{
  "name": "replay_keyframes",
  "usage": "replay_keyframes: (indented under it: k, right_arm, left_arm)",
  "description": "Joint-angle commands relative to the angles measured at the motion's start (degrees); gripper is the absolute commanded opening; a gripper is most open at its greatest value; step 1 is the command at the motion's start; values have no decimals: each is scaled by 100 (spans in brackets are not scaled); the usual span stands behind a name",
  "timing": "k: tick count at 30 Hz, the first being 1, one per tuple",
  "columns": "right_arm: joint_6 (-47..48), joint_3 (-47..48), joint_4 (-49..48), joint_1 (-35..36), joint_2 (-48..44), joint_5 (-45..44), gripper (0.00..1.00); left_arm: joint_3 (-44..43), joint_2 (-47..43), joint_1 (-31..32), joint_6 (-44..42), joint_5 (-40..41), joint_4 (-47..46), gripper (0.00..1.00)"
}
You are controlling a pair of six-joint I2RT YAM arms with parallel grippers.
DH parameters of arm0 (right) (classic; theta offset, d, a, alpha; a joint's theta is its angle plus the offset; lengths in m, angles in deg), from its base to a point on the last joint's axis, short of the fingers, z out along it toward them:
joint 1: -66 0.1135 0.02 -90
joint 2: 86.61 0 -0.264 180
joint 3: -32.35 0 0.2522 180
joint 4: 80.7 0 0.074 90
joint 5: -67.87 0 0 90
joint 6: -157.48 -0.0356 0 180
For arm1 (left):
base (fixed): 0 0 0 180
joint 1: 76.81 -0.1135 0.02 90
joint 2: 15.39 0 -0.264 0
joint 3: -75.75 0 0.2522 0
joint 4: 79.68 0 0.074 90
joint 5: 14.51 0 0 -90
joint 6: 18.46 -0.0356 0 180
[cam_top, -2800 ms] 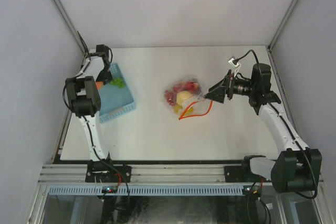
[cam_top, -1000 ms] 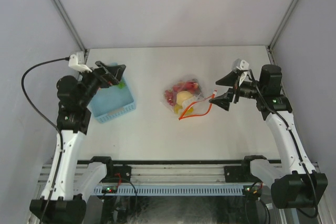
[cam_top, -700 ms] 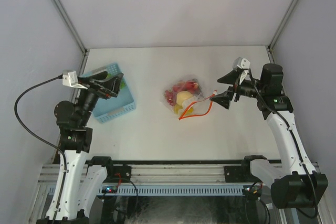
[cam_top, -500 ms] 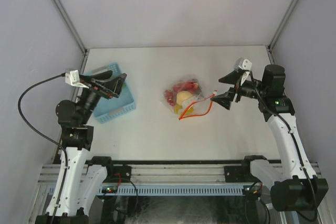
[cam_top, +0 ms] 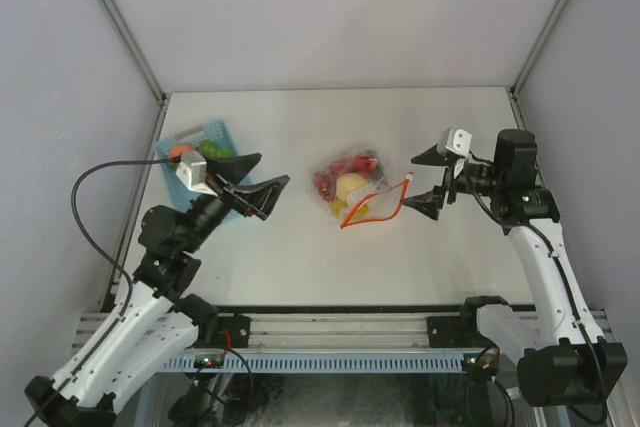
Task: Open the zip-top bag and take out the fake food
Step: Pick up the fake fruit from the zipper food storage bag.
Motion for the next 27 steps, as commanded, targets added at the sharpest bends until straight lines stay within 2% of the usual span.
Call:
replay_keyframes:
  k: [1, 6, 14, 27]
  right_arm:
    - [970, 13, 516, 173, -36, 78, 100]
    - [1627, -32, 908, 354, -18, -59, 100]
    - [2211, -92, 1033, 550, 43, -378, 100]
    - [2507, -282, 910, 735, 61, -567, 100]
  left_arm:
    - [-32, 391, 849, -1202, 904, -248, 99]
    - [-184, 924, 1663, -2061, 1392, -239, 100]
    - [-306, 1713, 2509, -2765, 1737, -292, 100]
    - [-323, 2756, 3008, -2826, 2085, -820, 99]
